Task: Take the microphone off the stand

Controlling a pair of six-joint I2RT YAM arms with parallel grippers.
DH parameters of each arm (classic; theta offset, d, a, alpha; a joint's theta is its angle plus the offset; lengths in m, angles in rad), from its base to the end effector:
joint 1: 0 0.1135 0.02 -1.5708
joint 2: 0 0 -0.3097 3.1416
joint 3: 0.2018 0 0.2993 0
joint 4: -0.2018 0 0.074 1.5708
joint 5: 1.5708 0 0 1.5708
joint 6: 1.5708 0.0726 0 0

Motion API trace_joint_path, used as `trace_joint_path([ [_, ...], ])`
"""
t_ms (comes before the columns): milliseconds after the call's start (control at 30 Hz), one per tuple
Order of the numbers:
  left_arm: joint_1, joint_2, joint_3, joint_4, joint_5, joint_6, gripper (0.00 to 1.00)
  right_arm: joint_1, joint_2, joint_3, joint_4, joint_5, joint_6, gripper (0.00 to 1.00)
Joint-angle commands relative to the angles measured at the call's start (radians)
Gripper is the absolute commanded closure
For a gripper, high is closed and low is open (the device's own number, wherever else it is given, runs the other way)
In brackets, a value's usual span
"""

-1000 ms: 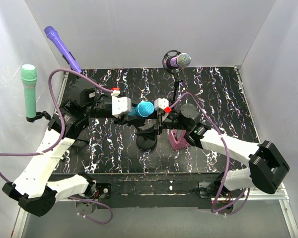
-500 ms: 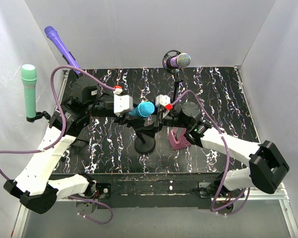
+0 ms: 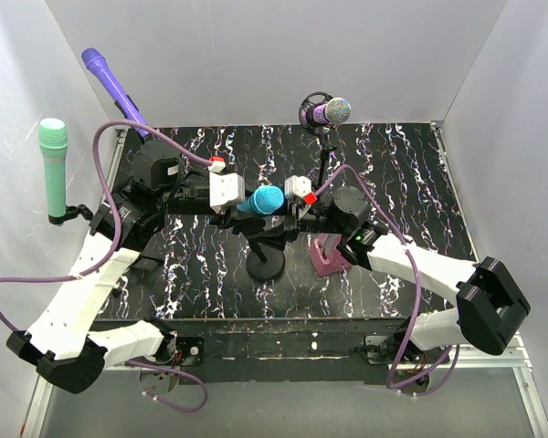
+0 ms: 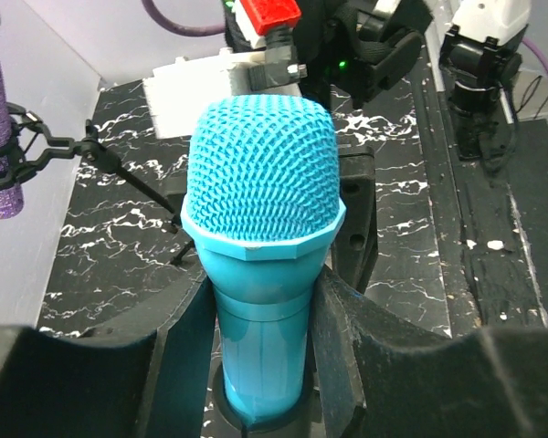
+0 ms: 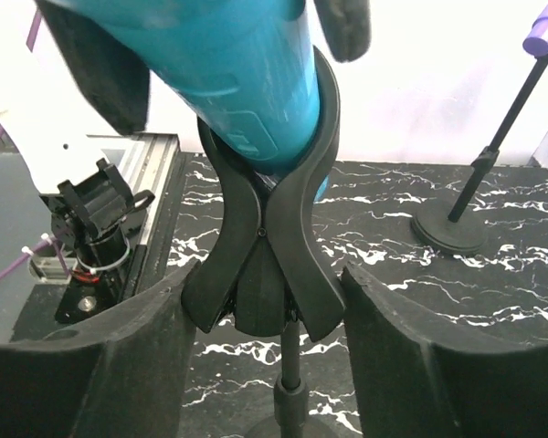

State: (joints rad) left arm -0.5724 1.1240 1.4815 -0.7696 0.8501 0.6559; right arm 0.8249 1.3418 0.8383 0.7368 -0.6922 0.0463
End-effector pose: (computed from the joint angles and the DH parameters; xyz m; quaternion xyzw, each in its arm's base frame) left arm 0.1819 -0.1821 0.5028 0.6238 0.4929 -0.3240 0.5127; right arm 0.2115 0.2972 0.3562 -0.4676 0.4386 0.5021 0.5804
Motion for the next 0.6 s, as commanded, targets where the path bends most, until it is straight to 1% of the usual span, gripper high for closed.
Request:
trace_joint_path([
  [0,-0.001,-0.018,0.045,0.076,0.003,-0.01,1.0,0.005,-0.001,0.047,0.067,0.036,0.001,0.45],
  [33,-0.003,-0.02,0.043,0.078,0.001,-0.015,1.0,0.005,-0.001,0.053,0.056,0.037,0.007,0.59],
  [100,-0.003,-0.024,0.045,0.088,-0.006,-0.03,1.0,0.005,-0.001,0.064,0.035,0.042,0.018,0.79],
  [167,-0.003,-0.021,0.048,0.101,-0.008,-0.047,1.0,0.005,-0.003,0.062,0.029,0.042,0.021,0.94],
  [200,-0.003,-0.02,0.054,0.111,-0.008,-0.055,1.0,0.005,-0.006,0.062,0.024,0.042,0.021,0.98],
  [433,-0.003,0.034,0.115,0.282,-0.008,-0.159,1.0,0.006,0.022,0.067,-0.017,0.026,0.023,0.99],
  [567,-0.003,0.095,0.201,0.338,-0.006,-0.196,1.0,0.005,0.031,0.07,-0.036,0.025,0.015,0.99],
])
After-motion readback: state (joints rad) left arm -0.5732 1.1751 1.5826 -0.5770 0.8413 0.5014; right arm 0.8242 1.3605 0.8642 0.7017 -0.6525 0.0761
